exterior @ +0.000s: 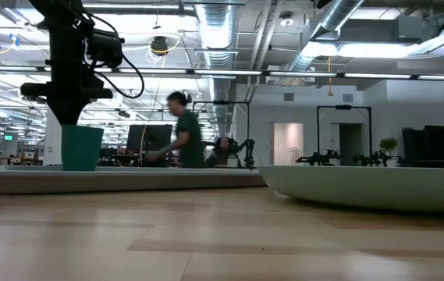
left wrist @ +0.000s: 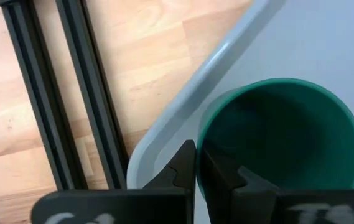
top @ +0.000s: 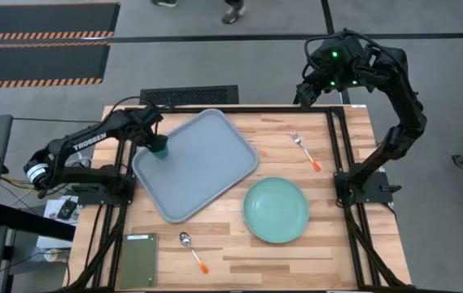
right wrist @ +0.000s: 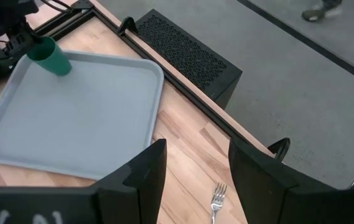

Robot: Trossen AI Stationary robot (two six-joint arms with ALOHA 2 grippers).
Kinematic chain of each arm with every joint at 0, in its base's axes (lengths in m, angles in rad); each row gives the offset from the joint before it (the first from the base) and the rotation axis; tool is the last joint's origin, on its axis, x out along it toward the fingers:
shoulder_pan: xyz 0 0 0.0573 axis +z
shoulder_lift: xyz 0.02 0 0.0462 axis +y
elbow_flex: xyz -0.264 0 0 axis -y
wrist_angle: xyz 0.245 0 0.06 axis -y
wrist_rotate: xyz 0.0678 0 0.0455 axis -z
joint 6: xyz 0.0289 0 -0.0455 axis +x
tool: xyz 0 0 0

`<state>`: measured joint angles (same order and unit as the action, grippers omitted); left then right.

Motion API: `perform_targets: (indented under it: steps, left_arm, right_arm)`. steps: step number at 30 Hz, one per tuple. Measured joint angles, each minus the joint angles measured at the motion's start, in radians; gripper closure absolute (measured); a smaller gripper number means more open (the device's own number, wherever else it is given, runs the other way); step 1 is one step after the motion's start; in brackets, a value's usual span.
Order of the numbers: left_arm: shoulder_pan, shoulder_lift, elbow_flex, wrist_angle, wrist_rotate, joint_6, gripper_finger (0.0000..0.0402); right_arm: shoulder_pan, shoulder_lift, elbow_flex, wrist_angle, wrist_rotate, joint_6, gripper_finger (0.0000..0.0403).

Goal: Pick and place plate/cup/fork/spoon on tray
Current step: Put the teal cup on the gray tray, then put the light gray plate on the gray tray at the bottom of the teal cup

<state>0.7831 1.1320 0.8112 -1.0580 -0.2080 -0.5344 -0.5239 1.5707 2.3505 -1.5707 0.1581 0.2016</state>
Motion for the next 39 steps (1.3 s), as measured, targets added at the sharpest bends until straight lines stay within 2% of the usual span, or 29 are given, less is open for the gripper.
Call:
perform_targets:
  steps: [8, 21, 25, 30, 35, 39]
  left_arm:
    - [0.016, 0.000, 0.000, 0.000, -0.003, 0.008, 0.0400]
    - [0.016, 0.000, -0.001, -0.024, -0.030, 0.003, 0.0370]
    - [0.016, 0.000, -0.001, -0.024, -0.042, 0.000, 0.0333]
    - [0.016, 0.000, -0.001, -0.024, -0.038, -0.005, 0.0265]
    - [0.016, 0.000, 0.008, -0.030, 0.000, -0.032, 0.0204]
    - [0.016, -0.001, 0.047, -0.031, 0.040, -0.054, 0.0175]
  right_arm:
    - [0.000, 0.000, 0.000, 0.000, 0.000, 0.000, 0.0205]
    - [0.000, 0.000, 0.000, 0.000, 0.000, 0.000, 0.0205]
    - [0.000, 0.000, 0.000, 0.000, 0.000, 0.001, 0.0205]
    - [0.000, 0.000, 0.000, 0.000, 0.000, 0.001, 0.0205]
    - [0.000, 0.000, 0.000, 0.000, 0.000, 0.001, 0.0205]
    - [0.000, 0.000, 0.000, 0.000, 0.000, 0.001, 0.0205]
